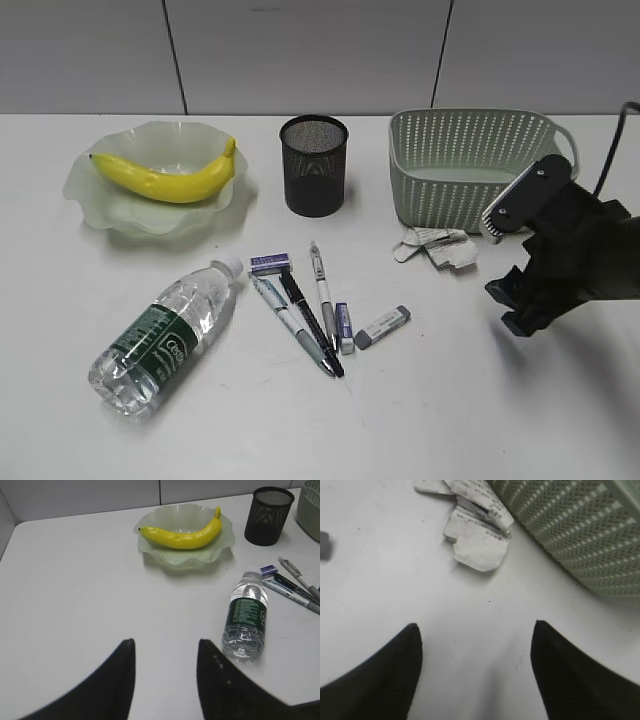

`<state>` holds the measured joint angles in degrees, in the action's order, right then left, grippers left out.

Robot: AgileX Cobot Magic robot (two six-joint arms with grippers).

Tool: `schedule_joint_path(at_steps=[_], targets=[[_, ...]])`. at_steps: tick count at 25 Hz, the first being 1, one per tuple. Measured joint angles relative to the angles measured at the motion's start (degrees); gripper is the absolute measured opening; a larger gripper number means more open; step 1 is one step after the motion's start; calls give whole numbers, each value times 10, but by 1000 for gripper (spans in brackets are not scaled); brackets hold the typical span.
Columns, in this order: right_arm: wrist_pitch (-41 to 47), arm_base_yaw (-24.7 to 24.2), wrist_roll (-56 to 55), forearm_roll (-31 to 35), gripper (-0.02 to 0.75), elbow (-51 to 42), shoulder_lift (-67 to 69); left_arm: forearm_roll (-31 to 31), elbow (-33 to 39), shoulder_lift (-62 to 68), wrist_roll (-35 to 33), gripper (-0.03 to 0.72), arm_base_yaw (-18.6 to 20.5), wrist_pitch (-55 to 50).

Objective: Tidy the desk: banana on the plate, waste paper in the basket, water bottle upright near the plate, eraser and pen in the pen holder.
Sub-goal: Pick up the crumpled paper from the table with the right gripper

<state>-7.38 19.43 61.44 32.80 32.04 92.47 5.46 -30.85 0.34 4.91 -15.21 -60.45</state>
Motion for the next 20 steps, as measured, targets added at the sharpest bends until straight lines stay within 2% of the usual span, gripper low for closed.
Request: schedule_joint_path(at_steps=[8, 14, 20], targets=[[-22, 1, -79, 3, 538, 82, 114, 0, 0, 0, 0, 308, 0, 0], [-40, 26, -88, 3, 538, 124, 148, 0, 0, 0, 0, 308, 0, 0], [-62, 29, -136, 4, 535, 156, 200, 0, 0, 0, 0, 308, 0, 0]])
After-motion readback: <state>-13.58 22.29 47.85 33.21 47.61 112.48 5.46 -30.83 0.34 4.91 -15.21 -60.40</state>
